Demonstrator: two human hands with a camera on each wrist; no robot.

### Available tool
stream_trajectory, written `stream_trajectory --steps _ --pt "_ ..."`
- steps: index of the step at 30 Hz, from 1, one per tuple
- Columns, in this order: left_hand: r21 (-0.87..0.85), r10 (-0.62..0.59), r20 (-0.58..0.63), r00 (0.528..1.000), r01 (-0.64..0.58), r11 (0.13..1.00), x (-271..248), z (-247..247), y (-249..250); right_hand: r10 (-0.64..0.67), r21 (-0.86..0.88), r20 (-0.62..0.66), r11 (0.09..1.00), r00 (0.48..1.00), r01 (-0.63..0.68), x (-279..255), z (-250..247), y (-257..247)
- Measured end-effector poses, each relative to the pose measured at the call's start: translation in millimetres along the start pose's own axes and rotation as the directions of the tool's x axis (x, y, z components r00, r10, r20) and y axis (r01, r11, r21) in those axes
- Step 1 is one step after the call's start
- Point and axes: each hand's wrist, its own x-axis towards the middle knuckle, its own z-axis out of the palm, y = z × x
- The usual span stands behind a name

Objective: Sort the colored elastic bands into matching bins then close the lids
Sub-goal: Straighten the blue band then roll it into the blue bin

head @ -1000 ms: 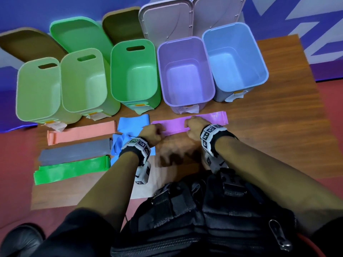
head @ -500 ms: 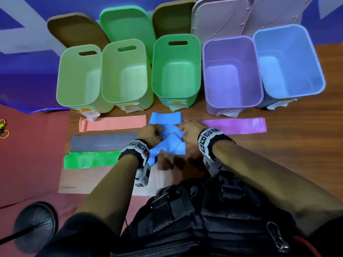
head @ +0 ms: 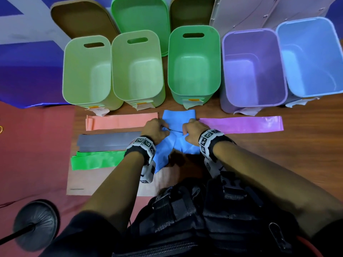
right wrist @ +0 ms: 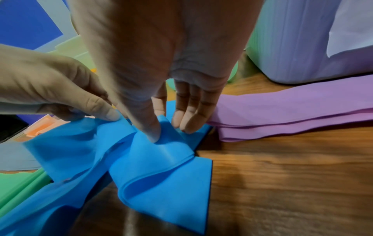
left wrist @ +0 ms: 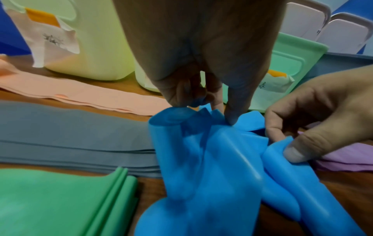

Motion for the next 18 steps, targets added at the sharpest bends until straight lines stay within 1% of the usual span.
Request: stream_trajectory --steps 3,6,8,11,16,18 --pt "-0.023 -0.017 -0.011 1.0 0.017 1.0 0.9 -0.1 -1.6 -0.041 0.03 0.013 0.999 0.999 0.041 -1.7 -1.7 -0.7" --pt "-0.046 0.022 -0.002 1.0 -0.022 0.999 -1.9 0.6 -0.4 -0.03 0.087 -0.005 0.996 1.0 0.03 -4.7 -2.4 -1.6" --pt "-0.069 0.05 -0.016 0.999 -0.051 0.996 -4.5 1.0 2.3 -0.025 0.127 -0.023 0.992 0.999 0.028 -4.7 -0.9 -3.1" --pt "-0.122 0.043 -0.038 0.998 -0.047 0.991 -7.0 2.0 6.1 -0.018 0.169 -0.03 0.985 0.999 0.023 -4.5 1.6 -5.9" --pt "-0.167 0.045 -0.016 0.999 -0.047 0.985 -11.5 5.1 5.6 -0.059 0.094 -0.013 0.994 0.998 0.06 -7.5 1.3 -8.3" --pt "-0.191 0.045 -0.01 0.999 -0.046 0.981 -12.9 6.7 4.5 -0.077 0.093 -0.02 0.993 0.997 0.078 -10.0 2.9 -8.1"
